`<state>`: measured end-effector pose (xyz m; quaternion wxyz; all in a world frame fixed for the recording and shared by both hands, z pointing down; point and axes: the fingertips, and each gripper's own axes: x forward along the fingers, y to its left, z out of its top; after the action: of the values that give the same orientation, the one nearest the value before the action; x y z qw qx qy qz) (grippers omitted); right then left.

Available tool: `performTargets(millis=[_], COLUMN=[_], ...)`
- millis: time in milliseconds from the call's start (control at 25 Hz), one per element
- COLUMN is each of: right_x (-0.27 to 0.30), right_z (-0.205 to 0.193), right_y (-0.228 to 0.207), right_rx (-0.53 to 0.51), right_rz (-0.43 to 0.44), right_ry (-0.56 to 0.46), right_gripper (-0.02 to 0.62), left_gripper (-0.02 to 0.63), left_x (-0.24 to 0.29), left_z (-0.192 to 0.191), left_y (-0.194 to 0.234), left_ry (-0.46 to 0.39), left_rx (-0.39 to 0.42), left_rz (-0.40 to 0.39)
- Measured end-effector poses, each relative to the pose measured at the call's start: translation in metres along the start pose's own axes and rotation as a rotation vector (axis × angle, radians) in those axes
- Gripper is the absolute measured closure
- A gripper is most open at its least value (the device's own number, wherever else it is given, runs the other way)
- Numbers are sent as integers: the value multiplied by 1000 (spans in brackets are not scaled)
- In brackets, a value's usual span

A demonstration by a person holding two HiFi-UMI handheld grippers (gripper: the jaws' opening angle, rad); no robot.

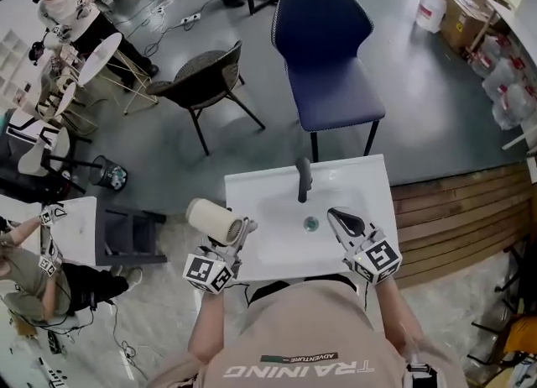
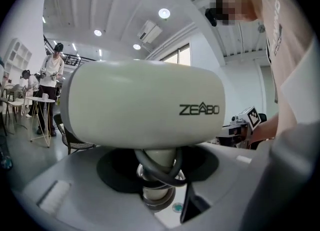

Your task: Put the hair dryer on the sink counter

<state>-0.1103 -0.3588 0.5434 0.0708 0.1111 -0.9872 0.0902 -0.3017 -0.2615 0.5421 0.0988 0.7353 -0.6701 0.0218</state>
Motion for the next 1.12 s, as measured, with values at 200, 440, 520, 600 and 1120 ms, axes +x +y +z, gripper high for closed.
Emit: performTargets(millis=[200, 440, 520, 600, 1120], right_x=[0, 12, 9, 6, -23], right_z=[0, 4, 5, 5, -5], right_y=[-13, -4, 3, 5, 13], right_rx=[24, 26, 36, 29, 32], right_rz=[-7, -40, -61, -81, -255], right_ry=[-7, -30, -39, -34, -43], right_gripper=[589, 589, 589, 589, 589], left_gripper=[396, 397, 396, 397, 397], left_x=[27, 58, 65, 75, 116], left_z=[-6, -28, -39, -46, -95], left_y=[14, 27, 30, 34, 66], left_ry=[69, 171, 218, 247, 515], left_rx=[44, 147, 185, 189, 344], left_rz=[1, -71, -104, -129, -195])
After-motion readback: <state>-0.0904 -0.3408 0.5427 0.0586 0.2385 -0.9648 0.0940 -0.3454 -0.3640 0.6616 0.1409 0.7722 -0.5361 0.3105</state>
